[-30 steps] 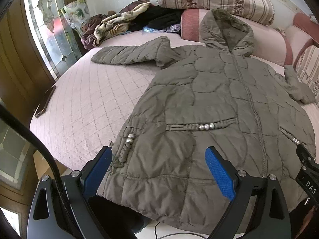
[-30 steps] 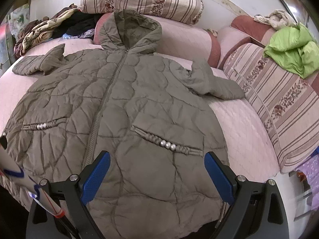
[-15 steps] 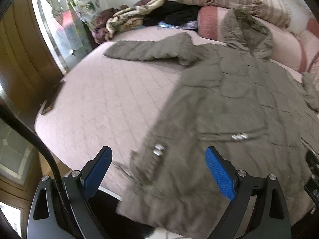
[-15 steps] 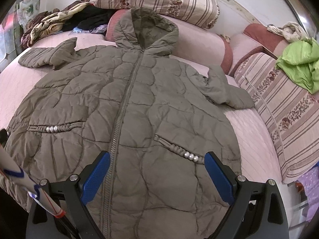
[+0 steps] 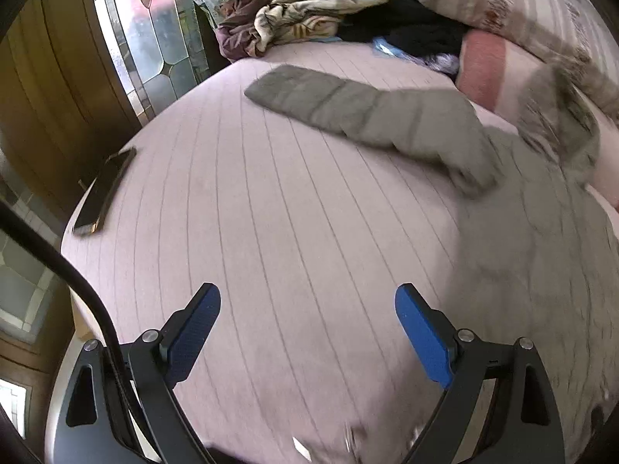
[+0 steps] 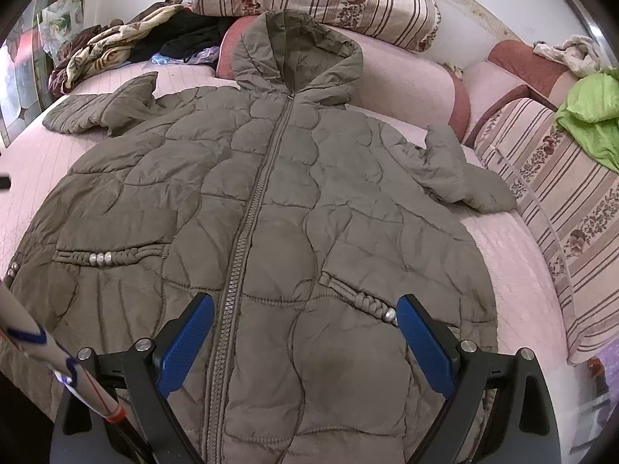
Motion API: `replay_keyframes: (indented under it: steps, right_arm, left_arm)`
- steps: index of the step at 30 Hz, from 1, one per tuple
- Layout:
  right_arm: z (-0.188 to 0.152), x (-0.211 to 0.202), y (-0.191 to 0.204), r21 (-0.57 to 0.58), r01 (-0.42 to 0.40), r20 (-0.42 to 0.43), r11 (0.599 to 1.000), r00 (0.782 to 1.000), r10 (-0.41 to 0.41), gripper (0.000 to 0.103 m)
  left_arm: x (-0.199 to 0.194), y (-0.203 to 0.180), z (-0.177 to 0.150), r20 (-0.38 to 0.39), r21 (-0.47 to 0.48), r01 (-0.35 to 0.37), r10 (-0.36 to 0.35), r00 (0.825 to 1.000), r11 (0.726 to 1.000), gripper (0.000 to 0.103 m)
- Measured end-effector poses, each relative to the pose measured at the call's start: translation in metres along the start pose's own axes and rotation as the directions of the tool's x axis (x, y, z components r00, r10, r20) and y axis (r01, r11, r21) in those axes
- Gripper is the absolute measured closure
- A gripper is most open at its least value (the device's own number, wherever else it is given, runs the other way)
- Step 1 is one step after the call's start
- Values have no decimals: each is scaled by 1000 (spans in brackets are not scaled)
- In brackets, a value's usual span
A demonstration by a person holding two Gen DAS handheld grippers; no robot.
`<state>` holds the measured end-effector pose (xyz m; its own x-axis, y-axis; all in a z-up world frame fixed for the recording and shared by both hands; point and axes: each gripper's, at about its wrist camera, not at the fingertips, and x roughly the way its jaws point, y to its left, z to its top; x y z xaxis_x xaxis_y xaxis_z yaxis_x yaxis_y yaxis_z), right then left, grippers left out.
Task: Fold large clothes
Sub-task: 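Grasp the jacket sleeve cuff with the left gripper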
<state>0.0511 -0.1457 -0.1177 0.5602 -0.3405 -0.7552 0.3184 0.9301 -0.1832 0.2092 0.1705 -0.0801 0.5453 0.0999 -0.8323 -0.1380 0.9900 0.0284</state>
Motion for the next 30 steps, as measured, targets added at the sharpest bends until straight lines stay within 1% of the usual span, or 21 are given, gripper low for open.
replay_keyframes:
  steps: [3,5,6,7,9,12,15,16,17,18,19,20,21,23,25,26,28,29,30]
  right_arm:
    - [0,7,-4,26,-43,-20,999,999,43,11]
    - [1,11,-9,57,-85,-28,995,996,86,14]
    - [1,13,-10,66,-95,-30,993,995,97,15]
    - [1,14,-12,75,-103,-29,992,994,105,15]
    - [3,18,-14,88,-107,-17,990,994,109,15]
    - [5,23,-18,109,-102,-8,989,995,103,15]
    - [8,29,-23,134,-105,-8,985,994,107,15]
    - [9,31,-25,138,-104,-8,985,994,107,15]
    - [9,33,-25,139,-103,-8,985,994,105,15]
    - [10,35,-25,138,-101,-7,985,995,103,15]
    - [10,36,-25,135,-98,-6,986,995,100,15]
    - [10,38,-25,133,-96,-6,986,995,97,15]
    - [10,40,-25,130,-92,-7,987,996,94,15]
    - [11,46,-23,124,-91,-15,988,996,93,15]
    - [11,50,-22,121,-85,-24,989,996,89,15]
    - [11,53,-22,119,-80,-30,990,996,85,15]
    - [11,57,-21,115,-74,-36,991,996,78,15]
    - [12,59,-21,112,-70,-37,991,997,75,15]
    - [12,59,-21,108,-67,-36,992,997,71,15]
  left_arm:
    - [27,11,42,-2,-42,21,-21,1000,999,12]
    - [49,19,67,-17,-91,49,-51,999,995,12]
    - [62,23,80,-30,-121,62,-66,997,991,14]
    - [72,27,89,-44,-144,72,-79,996,987,20]
    - [100,33,109,-87,-203,110,-130,988,973,26]
    - [132,38,128,-127,-270,142,-181,975,952,28]
    - [163,47,141,-147,-361,191,-258,955,913,30]
    - [169,49,145,-140,-391,205,-278,950,897,30]
    - [172,50,148,-123,-404,213,-283,951,890,30]
    - [175,51,155,-105,-421,237,-306,946,876,30]
    - [180,51,161,-98,-440,267,-342,935,857,30]
    - [184,52,164,-94,-457,285,-364,927,843,30]
    - [190,54,170,-84,-490,303,-390,917,817,30]
    - [200,56,178,-74,-534,314,-413,908,785,30]
    - [208,56,186,-70,-558,312,-418,906,769,30]
    - [211,55,191,-71,-562,307,-415,907,768,30]
    - [216,49,200,-82,-554,287,-395,915,781,30]
    - [218,46,204,-88,-545,274,-379,921,792,31]
    - [217,43,206,-99,-530,244,-345,934,812,46]
